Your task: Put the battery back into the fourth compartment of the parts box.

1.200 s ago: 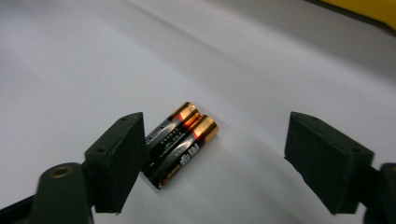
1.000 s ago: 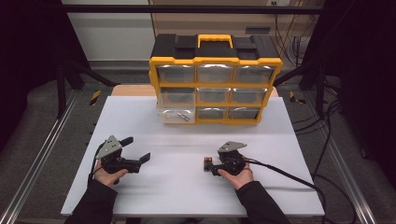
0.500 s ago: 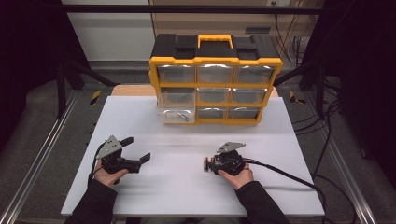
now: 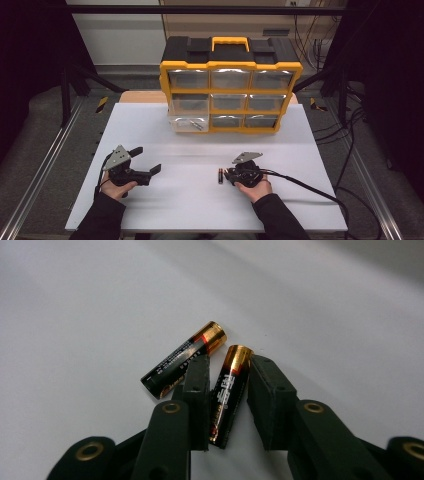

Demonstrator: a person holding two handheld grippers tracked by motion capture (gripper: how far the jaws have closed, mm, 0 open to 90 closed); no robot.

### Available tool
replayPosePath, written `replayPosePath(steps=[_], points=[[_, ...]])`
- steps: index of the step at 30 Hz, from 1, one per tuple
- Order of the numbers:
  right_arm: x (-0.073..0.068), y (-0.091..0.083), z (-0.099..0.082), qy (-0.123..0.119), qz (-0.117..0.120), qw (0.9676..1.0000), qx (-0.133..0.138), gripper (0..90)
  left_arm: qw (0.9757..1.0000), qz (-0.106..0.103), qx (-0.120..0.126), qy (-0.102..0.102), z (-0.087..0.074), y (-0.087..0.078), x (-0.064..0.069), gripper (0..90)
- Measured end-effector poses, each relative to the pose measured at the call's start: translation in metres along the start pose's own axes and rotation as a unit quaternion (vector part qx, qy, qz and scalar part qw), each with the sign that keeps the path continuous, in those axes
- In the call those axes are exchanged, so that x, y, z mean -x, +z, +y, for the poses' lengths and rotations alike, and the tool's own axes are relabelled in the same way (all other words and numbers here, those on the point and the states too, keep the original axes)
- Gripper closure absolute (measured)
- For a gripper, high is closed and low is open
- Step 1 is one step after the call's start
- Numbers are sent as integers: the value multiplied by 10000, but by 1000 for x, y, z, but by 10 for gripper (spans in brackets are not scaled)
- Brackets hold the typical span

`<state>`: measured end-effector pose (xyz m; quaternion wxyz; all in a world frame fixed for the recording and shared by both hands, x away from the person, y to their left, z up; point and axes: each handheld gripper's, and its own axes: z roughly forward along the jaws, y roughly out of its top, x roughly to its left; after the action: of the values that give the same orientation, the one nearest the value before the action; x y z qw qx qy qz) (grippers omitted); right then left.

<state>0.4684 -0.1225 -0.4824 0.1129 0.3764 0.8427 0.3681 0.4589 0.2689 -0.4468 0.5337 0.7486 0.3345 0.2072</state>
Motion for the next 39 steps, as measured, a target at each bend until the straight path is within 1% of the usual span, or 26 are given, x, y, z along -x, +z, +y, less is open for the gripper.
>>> replayPosePath(steps=[4, 12, 15, 17, 23, 28, 34, 36, 39], points=[[1, -1, 0, -29, 16, 10000, -47, 763, 10000, -2, 2, 1, 0, 0, 0, 8], [3, -1, 2, -23, 67, 9999, -91, 769, 10000, -4, 3, 5, 0, 0, 0, 9], [4, -3, 3, -42, 55, 10000, -59, 770, 10000, -7, 3, 3, 0, 0, 0, 8], [4, -5, 5, -8, 75, 10000, -15, 770, 10000, -8, 2, 3, 0, 0, 0, 8], [7, -16, 10, 21, 109, 9997, 195, 770, 10000, -10, -5, 9, 0, 1, 0, 8], [10, -28, 16, 79, 131, 9989, 433, 770, 10000, -9, -4, 6, 0, 1, 0, 9], [17, -45, 25, 148, 132, 9971, 731, 770, 10000, -3, -20, 10, 0, 2, 0, 9], [18, -51, 29, 135, 110, 9965, 812, 770, 10000, -3, -23, 16, 0, 2, 0, 9], [18, -58, 37, 165, 149, 9952, 954, 770, 10000, -3, -13, 4, 0, 2, 0, 9]])
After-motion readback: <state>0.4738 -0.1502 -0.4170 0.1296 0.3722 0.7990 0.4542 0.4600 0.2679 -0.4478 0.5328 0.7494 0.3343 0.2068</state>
